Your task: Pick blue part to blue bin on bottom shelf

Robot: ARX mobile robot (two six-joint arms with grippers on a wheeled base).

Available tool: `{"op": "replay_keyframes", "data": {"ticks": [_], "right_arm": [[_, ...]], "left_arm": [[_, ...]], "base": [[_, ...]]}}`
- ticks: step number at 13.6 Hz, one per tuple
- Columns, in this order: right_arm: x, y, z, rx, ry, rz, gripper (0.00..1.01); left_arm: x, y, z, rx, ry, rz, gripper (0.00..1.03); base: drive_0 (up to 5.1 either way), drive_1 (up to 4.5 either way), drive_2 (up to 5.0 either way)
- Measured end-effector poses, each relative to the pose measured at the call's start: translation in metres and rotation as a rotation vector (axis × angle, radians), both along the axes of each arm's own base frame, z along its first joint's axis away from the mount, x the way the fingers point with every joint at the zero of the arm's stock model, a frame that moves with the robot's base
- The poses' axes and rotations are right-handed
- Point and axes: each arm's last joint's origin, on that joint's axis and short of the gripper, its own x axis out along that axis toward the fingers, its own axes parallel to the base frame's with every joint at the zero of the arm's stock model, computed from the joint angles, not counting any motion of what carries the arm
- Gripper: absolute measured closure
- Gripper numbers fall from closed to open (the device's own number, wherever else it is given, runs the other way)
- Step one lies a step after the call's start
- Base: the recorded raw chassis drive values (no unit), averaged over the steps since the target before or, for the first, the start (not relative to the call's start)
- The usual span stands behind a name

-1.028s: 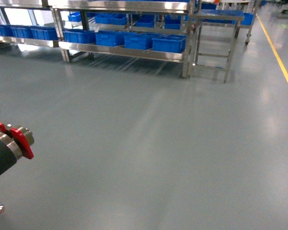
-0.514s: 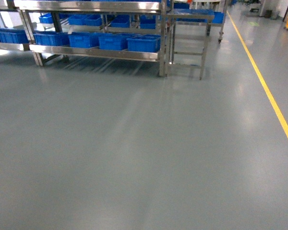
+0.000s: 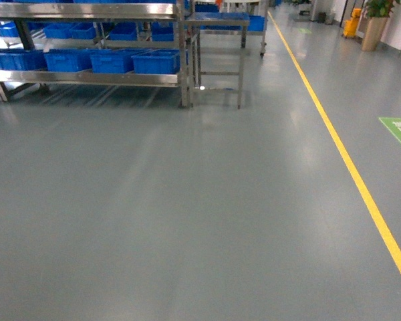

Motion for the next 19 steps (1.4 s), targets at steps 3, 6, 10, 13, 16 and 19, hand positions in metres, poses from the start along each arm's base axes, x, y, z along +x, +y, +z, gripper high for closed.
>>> {"op": "replay_keyframes", "data": {"ticks": [3, 6, 10, 13, 16, 19], "right_arm": [[0.0000, 0.0000, 0.0000, 0.000, 0.000, 0.000, 0.03], [0.0000, 0.0000, 0.0002, 0.000, -0.002, 0.000, 0.03], [0.0000, 0.0000, 0.0001, 0.000, -0.001, 0.000, 0.03], [0.0000, 0.0000, 0.0004, 0.000, -0.004, 0.000, 0.03], [0.0000, 0.0000, 0.0000, 0.000, 0.000, 0.000, 0.03], [0.0000, 0.0000, 0.0006, 0.000, -0.006, 0.000, 0.03]], "left_arm": [[0.0000, -0.0003, -0.0001, 0.000, 0.001, -0.005, 0.59], [-0.0003, -0.0001, 0.0004, -0.001, -0.003, -0.002, 0.59], [-0.0001, -0.0002, 0.0003, -0.001, -0.003, -0.002, 0.59], [-0.0002, -0.0002, 0.0001, 0.000, -0.001, -0.002, 0.59], [-0.0001, -0.0002, -0.0001, 0.000, 0.001, -0.002, 0.59], [-0.0002, -0.0002, 0.0000, 0.000, 0.000, -0.001, 0.59]], "base": [[-1.4, -1.37, -1.4], [-0.5, 2.36, -3.4], [-0.1, 4.21, -4.4], [-0.2, 4.15, -4.5], [-0.2, 4.15, -4.5], [-0.2, 4.15, -4.5]]}}
